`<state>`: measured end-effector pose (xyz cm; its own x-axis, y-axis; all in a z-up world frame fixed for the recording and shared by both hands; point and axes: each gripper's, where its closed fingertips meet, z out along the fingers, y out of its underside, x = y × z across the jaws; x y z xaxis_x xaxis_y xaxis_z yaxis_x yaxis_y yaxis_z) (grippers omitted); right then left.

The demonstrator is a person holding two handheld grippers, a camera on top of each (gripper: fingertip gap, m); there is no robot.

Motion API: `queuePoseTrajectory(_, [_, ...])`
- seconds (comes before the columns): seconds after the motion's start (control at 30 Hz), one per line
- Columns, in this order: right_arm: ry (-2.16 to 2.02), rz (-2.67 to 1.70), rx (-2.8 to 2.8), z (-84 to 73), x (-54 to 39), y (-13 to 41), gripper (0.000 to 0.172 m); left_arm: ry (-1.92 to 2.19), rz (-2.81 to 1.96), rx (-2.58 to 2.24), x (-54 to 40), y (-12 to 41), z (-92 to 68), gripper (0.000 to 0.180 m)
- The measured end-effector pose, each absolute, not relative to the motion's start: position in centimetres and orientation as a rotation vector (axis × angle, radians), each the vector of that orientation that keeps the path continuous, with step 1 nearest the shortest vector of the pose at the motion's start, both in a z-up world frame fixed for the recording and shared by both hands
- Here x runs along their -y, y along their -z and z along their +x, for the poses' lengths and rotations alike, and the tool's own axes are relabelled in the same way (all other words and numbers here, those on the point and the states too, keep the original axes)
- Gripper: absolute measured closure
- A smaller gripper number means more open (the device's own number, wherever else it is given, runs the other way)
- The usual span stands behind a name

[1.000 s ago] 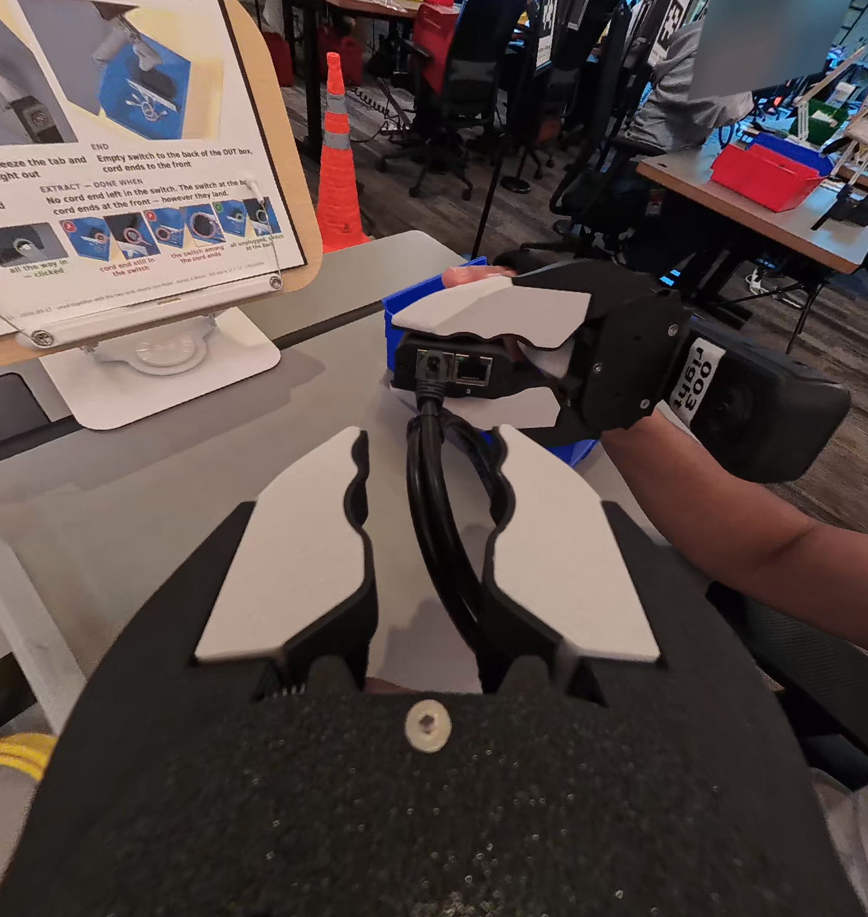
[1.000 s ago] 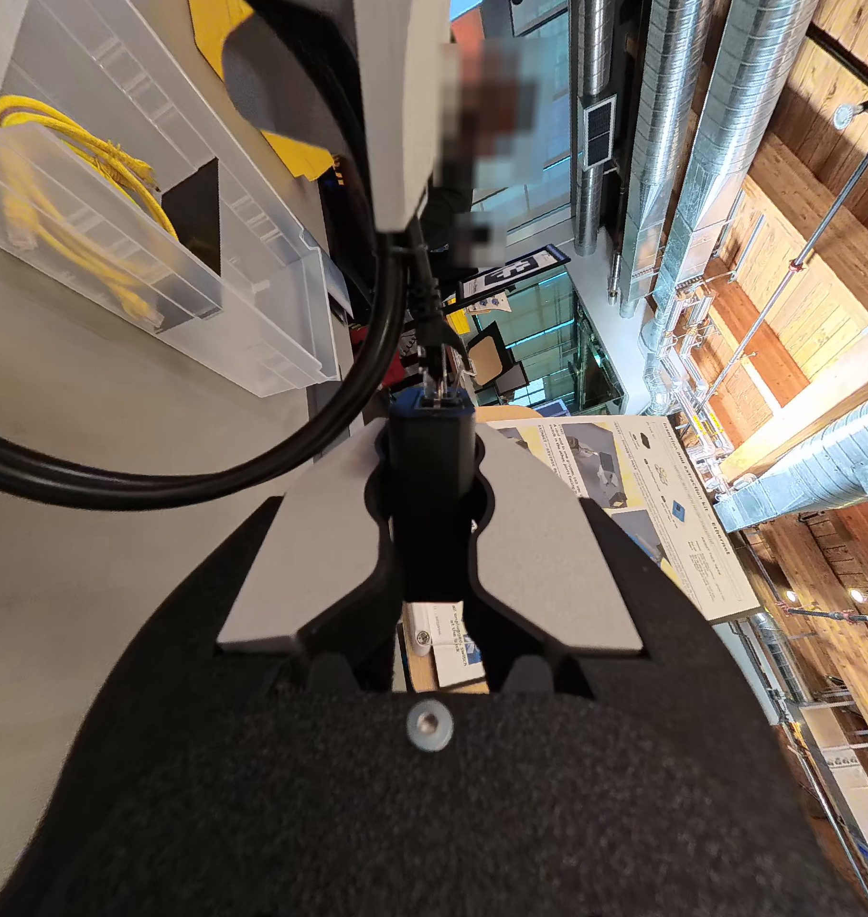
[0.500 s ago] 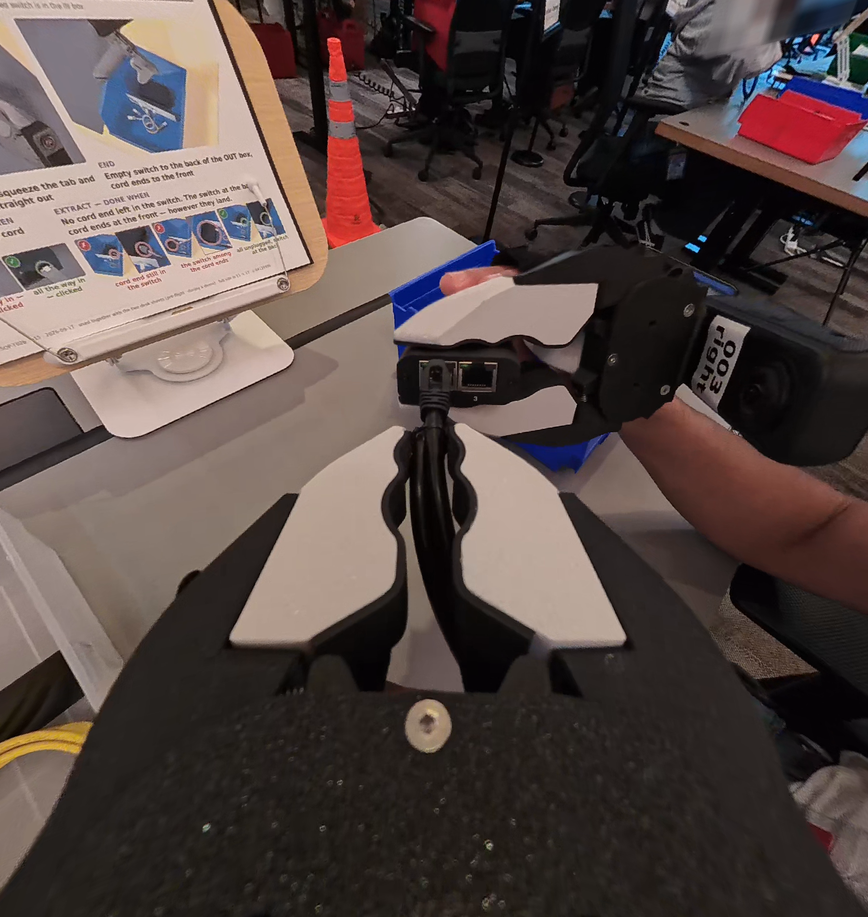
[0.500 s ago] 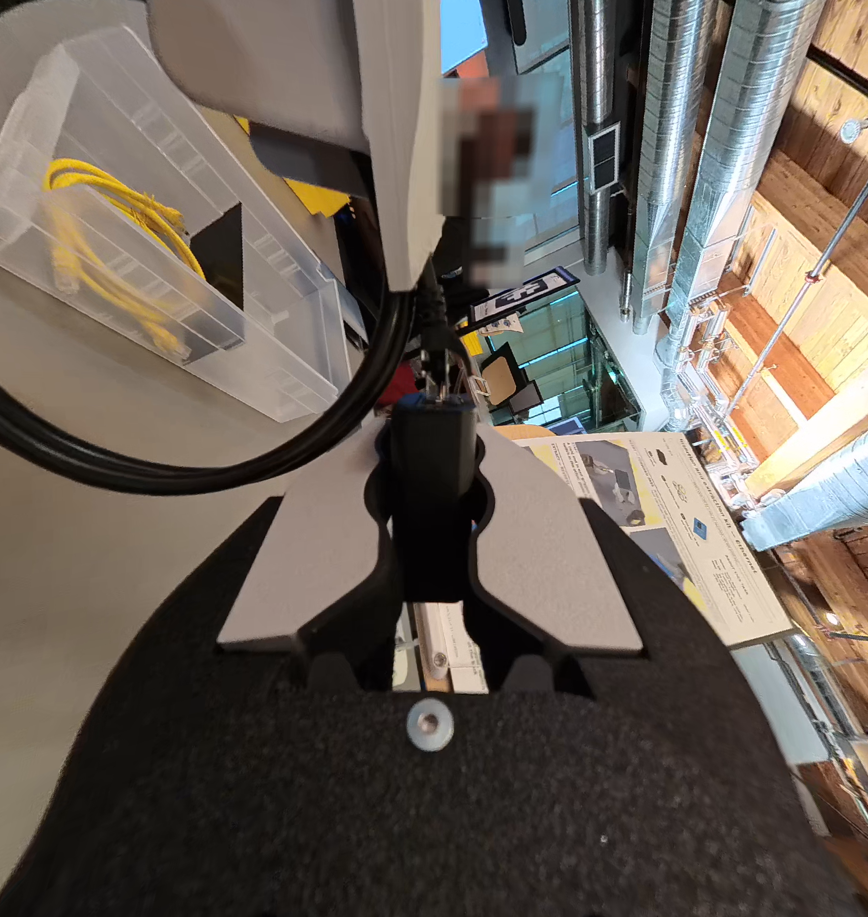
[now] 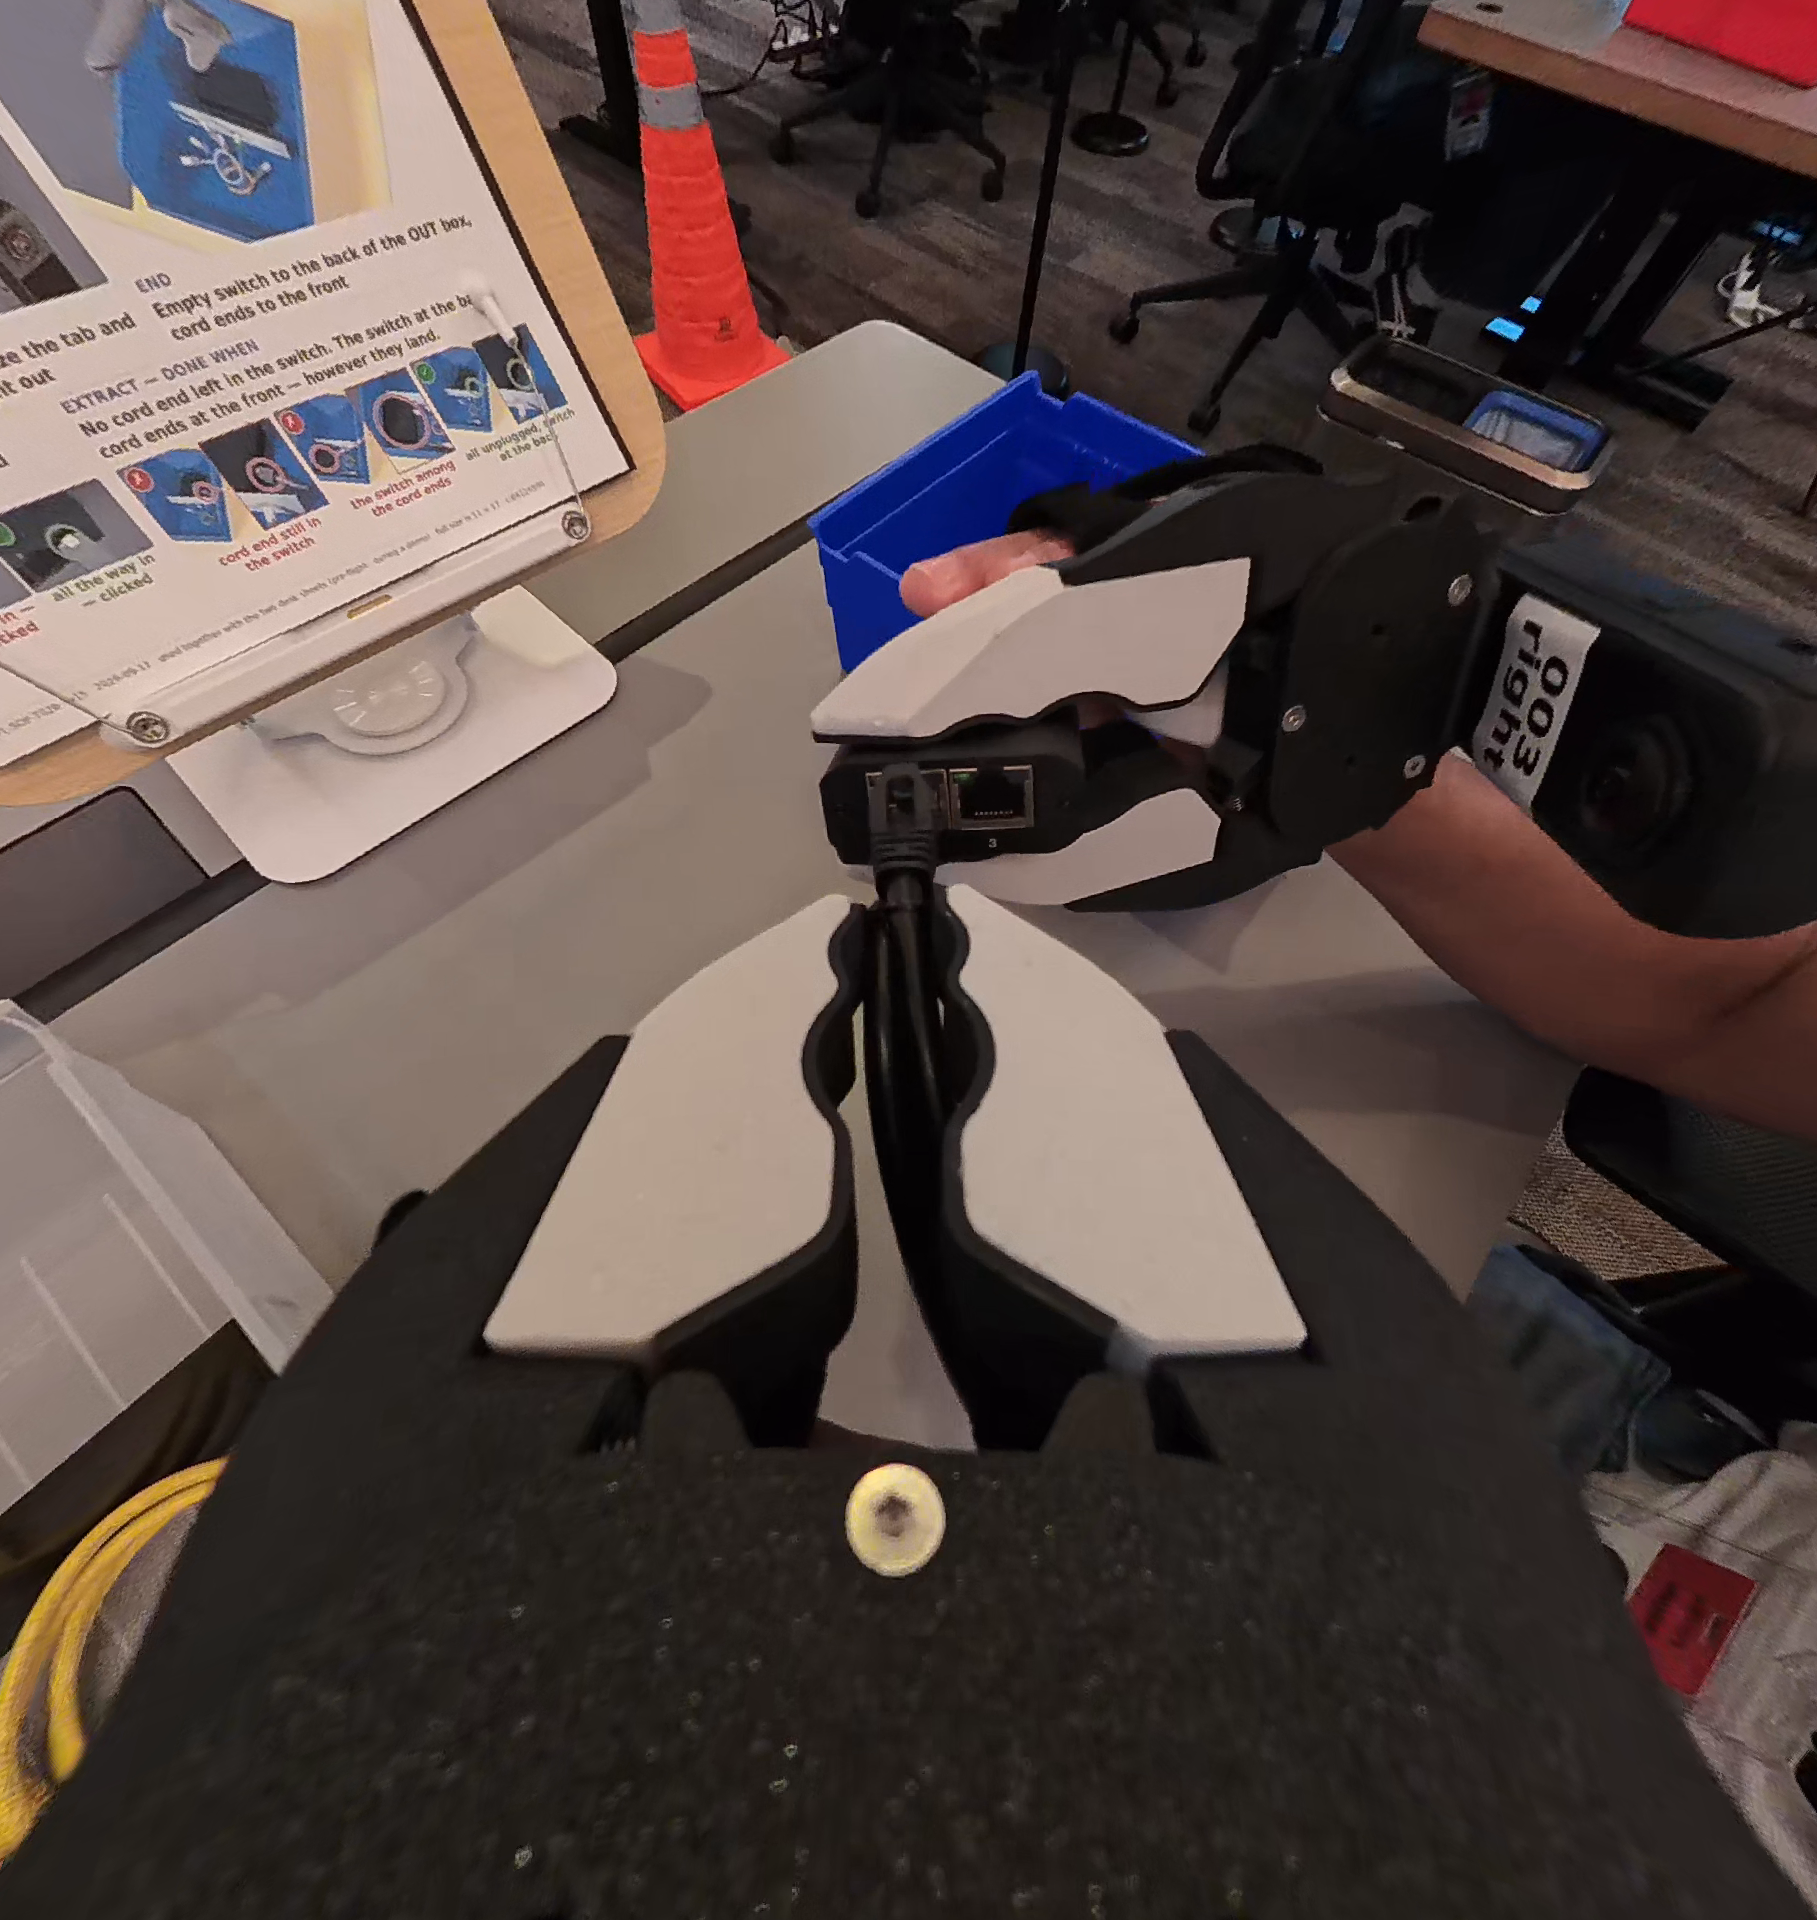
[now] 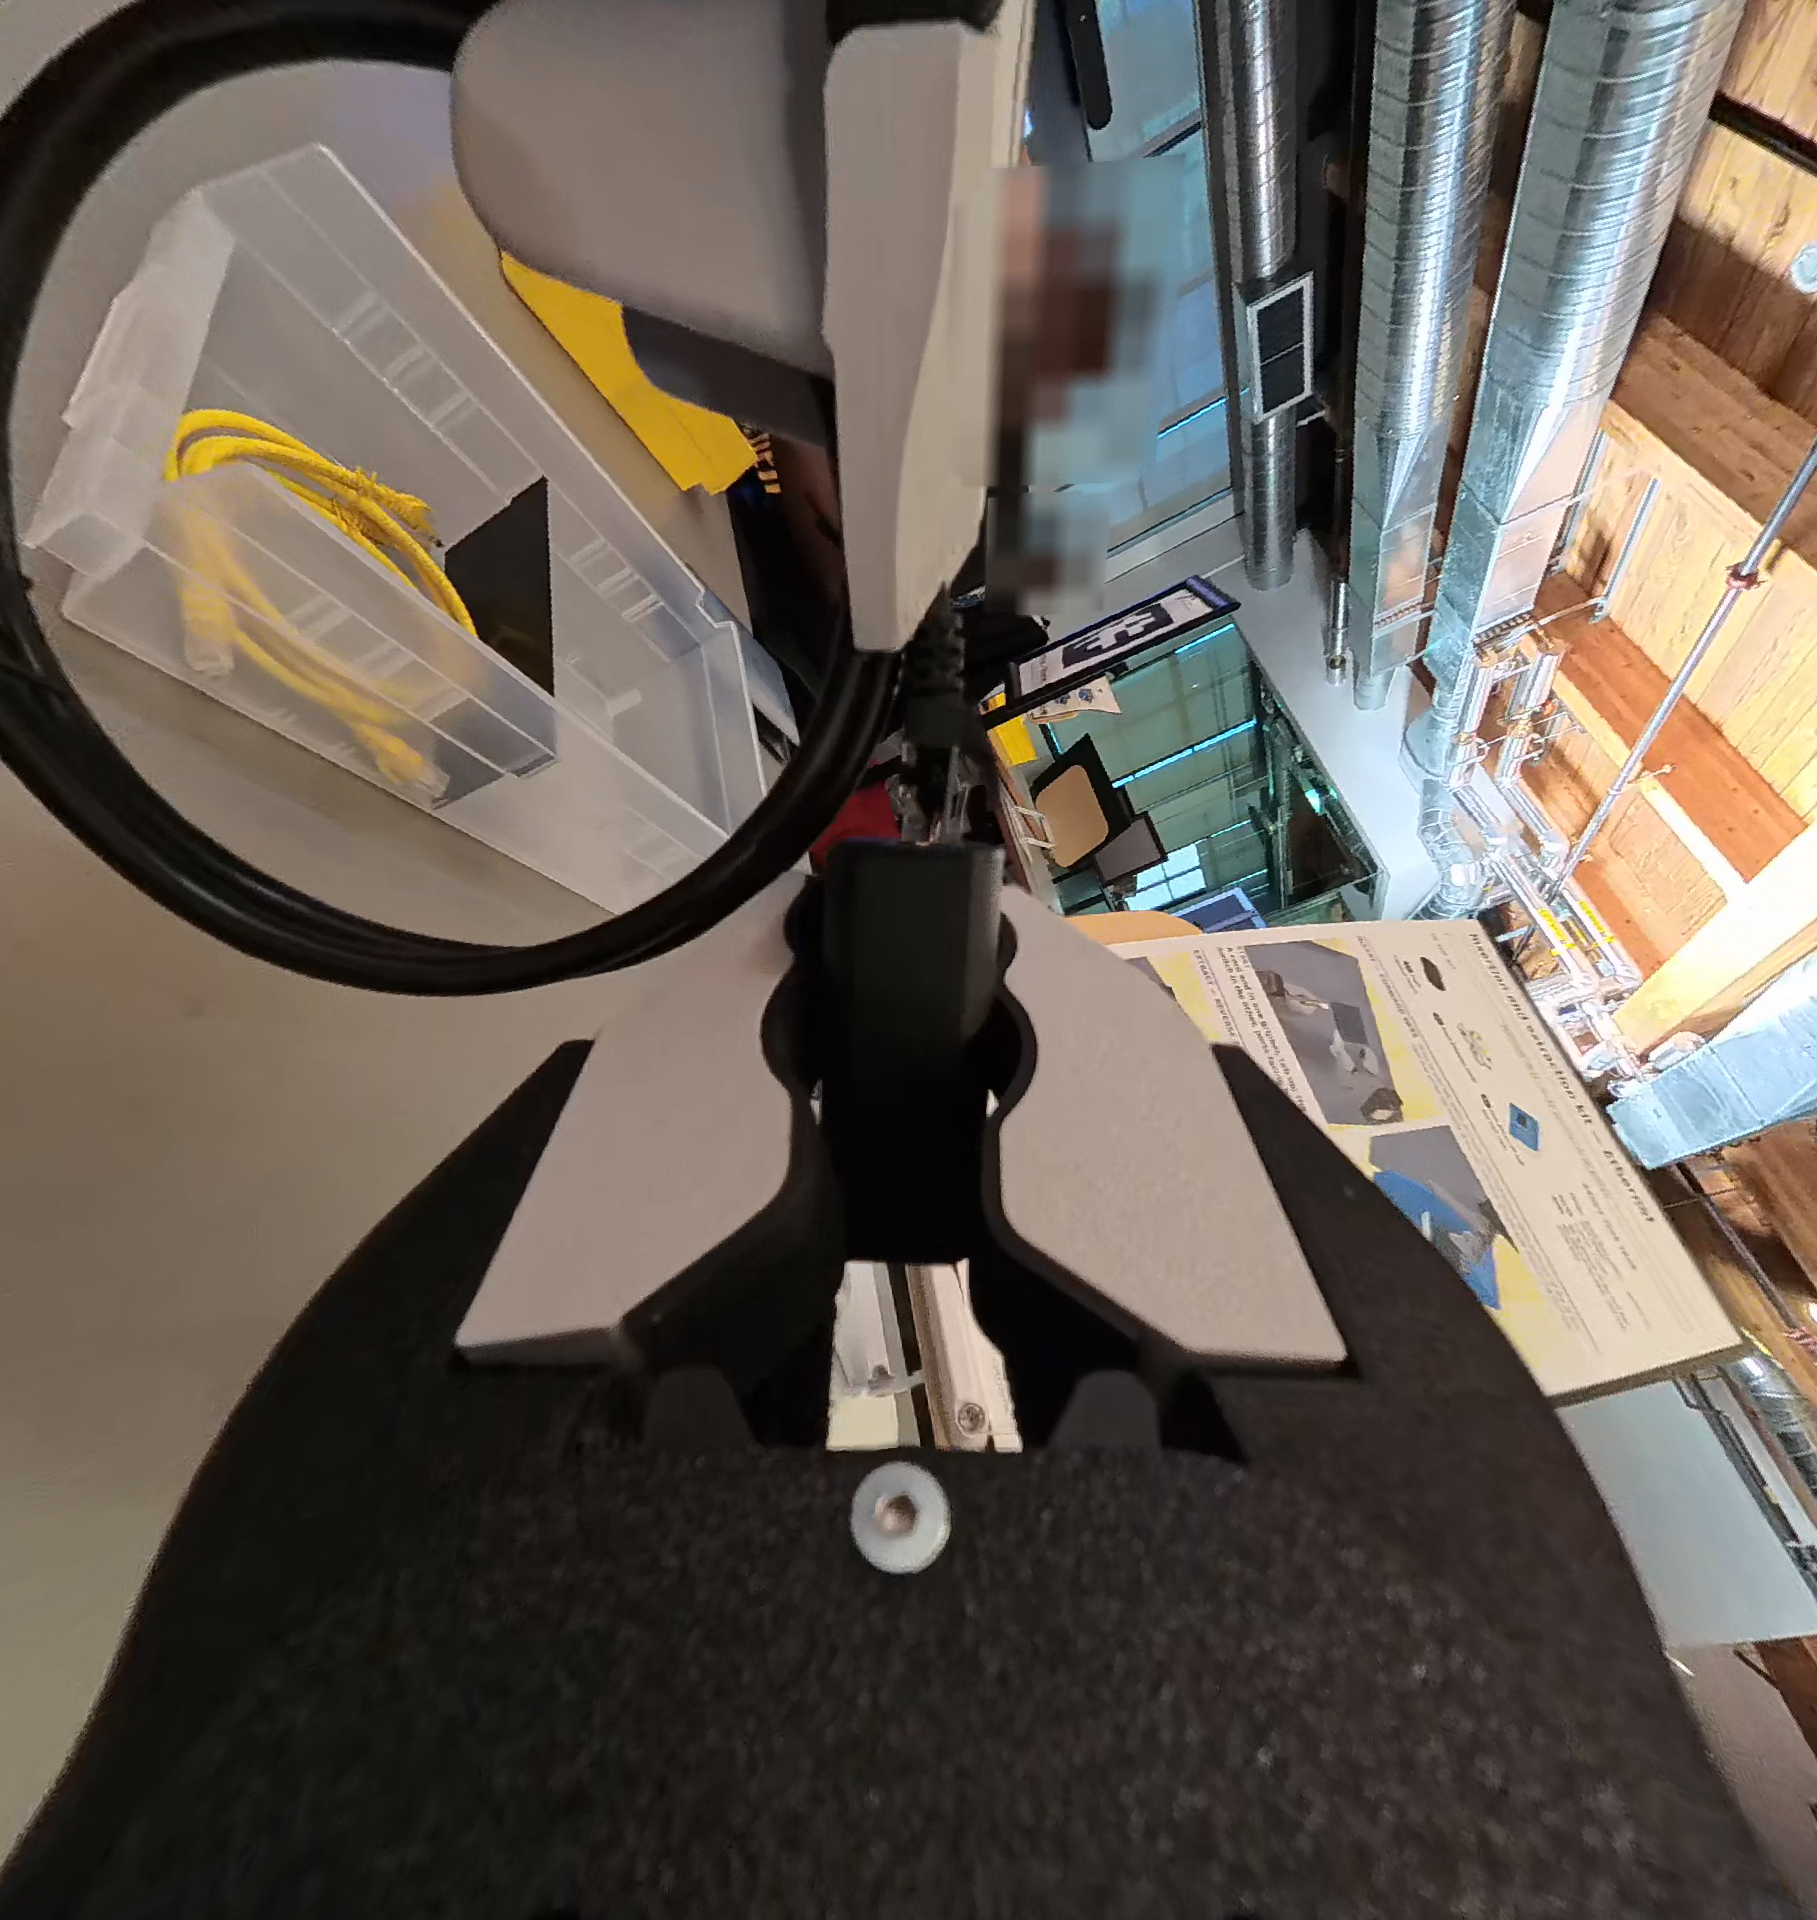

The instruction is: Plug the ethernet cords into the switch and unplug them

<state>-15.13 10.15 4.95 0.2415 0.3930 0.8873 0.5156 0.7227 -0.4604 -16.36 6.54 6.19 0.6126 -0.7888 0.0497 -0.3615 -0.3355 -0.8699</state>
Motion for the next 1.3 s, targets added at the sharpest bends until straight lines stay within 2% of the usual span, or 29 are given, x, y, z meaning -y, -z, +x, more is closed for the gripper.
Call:
queuePoseTrajectory(0.7, [0.159,-0.837,1.415,-16.1,-10.2,-3.6,0.146,0.654,-1.972,-0.955,-7.6,-3.8,-17.2,0.171])
queuePoseTrajectory(0.8, [0.147,-0.809,1.417,-15.7,-10.2,-4.3,0.146,0.782,-1.909,-0.897,-7.2,-4.7,-16.8,0.17])
queuePoseTrajectory(1.13, [0.085,-0.77,1.35,-15.1,-9.7,-5.8,0.146,0.791,-1.826,-0.819,-6.3,-7.0,-16.3,0.163])
queuePoseTrajectory(1.3, [0.101,-0.747,1.346,-15.2,-9.2,-6.1,0.145,0.824,-1.834,-0.786,-6.3,-7.2,-16.4,0.17])
